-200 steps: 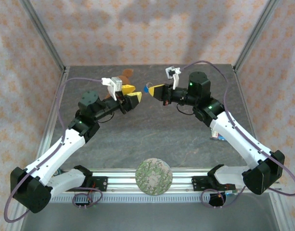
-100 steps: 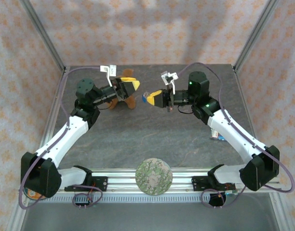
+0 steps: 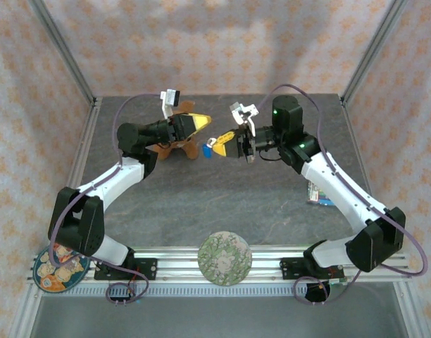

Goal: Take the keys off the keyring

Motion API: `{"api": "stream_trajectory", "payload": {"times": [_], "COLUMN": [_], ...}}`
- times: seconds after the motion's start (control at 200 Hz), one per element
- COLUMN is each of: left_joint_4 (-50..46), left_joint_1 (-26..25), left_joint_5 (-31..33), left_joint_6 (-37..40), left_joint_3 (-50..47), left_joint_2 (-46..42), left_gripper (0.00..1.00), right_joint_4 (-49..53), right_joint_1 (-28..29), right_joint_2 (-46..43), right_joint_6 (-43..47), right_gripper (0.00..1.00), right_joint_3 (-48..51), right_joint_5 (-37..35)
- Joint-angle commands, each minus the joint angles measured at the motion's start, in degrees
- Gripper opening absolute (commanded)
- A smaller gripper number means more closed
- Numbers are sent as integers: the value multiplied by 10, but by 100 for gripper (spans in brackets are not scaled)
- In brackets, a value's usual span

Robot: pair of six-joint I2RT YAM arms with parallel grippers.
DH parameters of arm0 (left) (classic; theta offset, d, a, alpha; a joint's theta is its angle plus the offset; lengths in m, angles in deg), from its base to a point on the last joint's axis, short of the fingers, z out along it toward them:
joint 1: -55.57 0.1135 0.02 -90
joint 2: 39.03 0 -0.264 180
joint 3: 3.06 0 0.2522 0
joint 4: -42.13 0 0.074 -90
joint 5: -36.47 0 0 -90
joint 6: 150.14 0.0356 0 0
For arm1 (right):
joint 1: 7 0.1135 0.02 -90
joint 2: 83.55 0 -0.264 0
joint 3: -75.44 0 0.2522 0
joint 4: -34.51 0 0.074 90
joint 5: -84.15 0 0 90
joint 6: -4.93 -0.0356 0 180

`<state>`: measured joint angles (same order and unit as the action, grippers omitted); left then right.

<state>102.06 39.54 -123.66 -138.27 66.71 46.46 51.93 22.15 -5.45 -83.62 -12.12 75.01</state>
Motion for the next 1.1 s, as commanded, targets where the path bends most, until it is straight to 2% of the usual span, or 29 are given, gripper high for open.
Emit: {"api": "stream_trajectory", "payload": {"times": [0.0,0.736,1.091], "left_joint_4": [71,71,71], "left_joint_1": [-4,-4,-6], "left_joint_5": [-24,-29,-34], "left_joint_6": [-34,-38,-42], "left_joint_3": [13,23,21], "left_joint_2": [-12,15,6], "left_gripper": [54,51,50], "right_joint_4": [4,-28,-83], "right_joint_1": [-8,-20,-26], "right_joint_2": [12,71,94], "right_joint_6": [14,-3,-48], "right_gripper": [0,0,0], "right_joint_3": [-23,-83,-92], "right_joint_5": [9,12,-2]}}
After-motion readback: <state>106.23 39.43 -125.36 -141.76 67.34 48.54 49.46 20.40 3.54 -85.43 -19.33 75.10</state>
